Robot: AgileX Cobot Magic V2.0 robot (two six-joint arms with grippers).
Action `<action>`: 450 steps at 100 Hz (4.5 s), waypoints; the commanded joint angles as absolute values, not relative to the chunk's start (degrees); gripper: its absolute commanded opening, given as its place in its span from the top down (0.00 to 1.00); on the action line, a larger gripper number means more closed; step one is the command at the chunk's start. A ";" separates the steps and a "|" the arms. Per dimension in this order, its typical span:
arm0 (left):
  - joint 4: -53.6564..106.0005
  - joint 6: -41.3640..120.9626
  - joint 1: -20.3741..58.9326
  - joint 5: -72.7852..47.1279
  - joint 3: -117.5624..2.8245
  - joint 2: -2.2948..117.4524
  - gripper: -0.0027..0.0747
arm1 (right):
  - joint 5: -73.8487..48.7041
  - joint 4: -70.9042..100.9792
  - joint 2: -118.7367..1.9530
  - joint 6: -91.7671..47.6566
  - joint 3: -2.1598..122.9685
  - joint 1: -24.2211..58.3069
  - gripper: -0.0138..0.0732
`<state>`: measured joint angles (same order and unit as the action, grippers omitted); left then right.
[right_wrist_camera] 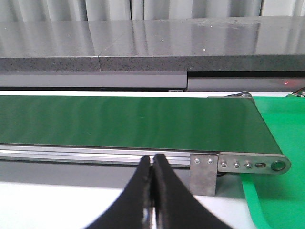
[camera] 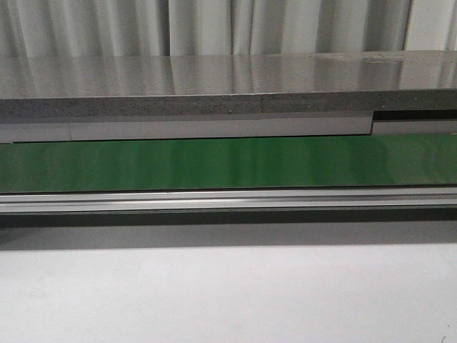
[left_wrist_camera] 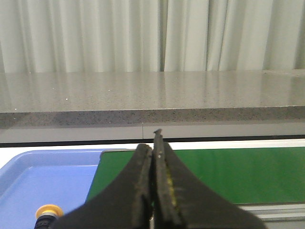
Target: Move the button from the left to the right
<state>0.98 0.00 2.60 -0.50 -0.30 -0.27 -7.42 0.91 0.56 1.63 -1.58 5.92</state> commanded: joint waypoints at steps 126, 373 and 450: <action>3.30 -0.76 3.14 -33.99 -29.67 17.43 0.99 | -2.35 0.92 0.54 1.62 -0.72 6.05 0.92; -6.50 -5.19 -21.57 -48.43 -74.20 93.01 0.12 | -2.35 0.92 0.54 1.62 -0.72 6.05 0.92; -6.63 -4.81 -21.57 -49.26 -74.76 105.81 0.12 | -2.35 0.92 0.54 1.62 -0.72 6.05 0.92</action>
